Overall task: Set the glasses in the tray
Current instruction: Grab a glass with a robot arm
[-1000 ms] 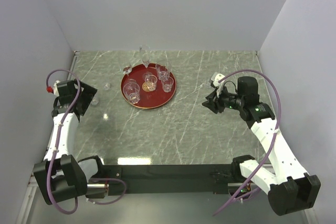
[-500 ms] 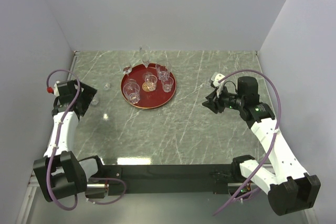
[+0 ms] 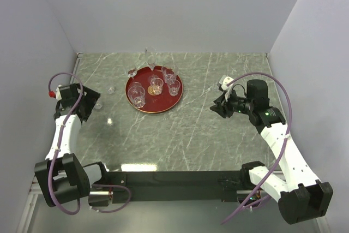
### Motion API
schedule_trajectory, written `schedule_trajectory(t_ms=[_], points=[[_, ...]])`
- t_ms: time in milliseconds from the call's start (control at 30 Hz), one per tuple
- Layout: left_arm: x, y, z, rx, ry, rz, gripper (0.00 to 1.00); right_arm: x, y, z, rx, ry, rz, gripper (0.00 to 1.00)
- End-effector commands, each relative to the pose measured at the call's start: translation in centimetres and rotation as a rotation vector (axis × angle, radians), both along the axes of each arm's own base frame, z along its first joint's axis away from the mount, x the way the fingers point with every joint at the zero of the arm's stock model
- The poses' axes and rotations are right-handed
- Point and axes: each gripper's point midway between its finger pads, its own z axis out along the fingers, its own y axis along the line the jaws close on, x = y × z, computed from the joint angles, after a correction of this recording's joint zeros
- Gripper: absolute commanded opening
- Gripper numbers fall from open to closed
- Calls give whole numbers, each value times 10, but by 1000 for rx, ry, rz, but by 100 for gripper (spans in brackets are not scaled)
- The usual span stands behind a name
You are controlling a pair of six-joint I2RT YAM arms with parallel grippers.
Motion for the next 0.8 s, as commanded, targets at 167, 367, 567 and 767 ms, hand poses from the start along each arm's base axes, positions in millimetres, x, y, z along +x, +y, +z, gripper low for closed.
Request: schedule_trajectory(t_ms=[167,367,567,767], points=[[18,10,23,16,-63,19,96,2,1,3,9,-25,11,44],[27,13,17,-5,-36,30,95,2,1,3,8,-24,11,44],[34,16,-5,-40,63,48,84,2,0,2,6,-24,11,45],[37,23,-15,-41,94,86,72,2,0,1,5,-20,11,44]])
